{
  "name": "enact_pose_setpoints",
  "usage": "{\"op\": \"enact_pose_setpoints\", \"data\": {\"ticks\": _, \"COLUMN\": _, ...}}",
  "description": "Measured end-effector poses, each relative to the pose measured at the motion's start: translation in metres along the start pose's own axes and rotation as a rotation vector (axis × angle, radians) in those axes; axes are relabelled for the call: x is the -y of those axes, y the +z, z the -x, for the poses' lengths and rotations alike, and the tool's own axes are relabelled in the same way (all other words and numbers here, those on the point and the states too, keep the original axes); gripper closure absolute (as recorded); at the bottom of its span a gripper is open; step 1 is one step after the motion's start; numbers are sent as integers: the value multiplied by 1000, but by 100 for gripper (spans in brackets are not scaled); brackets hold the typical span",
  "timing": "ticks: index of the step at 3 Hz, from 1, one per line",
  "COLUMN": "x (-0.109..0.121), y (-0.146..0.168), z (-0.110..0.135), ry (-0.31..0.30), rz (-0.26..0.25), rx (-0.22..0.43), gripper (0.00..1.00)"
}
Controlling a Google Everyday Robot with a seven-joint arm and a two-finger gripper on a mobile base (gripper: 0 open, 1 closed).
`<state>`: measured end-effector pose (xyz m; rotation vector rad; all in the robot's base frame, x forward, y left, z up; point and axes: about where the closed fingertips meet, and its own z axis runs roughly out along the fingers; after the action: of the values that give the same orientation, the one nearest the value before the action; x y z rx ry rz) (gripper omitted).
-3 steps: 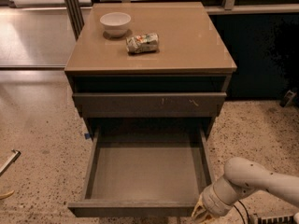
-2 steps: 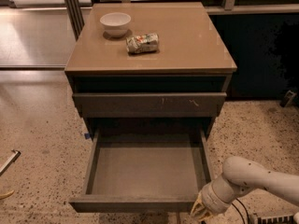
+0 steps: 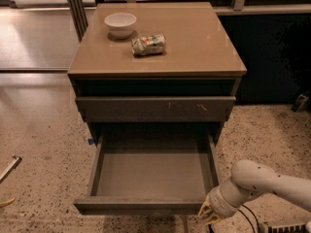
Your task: Close middle drawer
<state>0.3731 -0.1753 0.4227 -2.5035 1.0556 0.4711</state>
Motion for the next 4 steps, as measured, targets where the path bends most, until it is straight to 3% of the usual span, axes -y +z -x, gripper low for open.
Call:
{"op": "enact_pose_setpoints", "data": {"ticks": 1, "x": 17, "y": -5, "z": -16, "ry": 91, "rz": -19, "rx": -32, "gripper": 100}}
{"op": "enact_pose_setpoints", "data": {"ticks": 2, "x": 15, "y": -5, "z": -14, "ry": 94, "rz": -20, "rx": -33, "gripper": 100}}
{"op": "enact_pose_setpoints", "data": {"ticks": 3, "x": 34, "y": -8, "z": -32, "ry": 185, "rz": -14, "rx": -54, "gripper": 100}}
{"op": "enact_pose_setpoints", "data": {"ticks": 4, "x": 36, "y": -9, "z": -34, "ry": 204, "rz": -12, "rx": -57, "gripper": 100}}
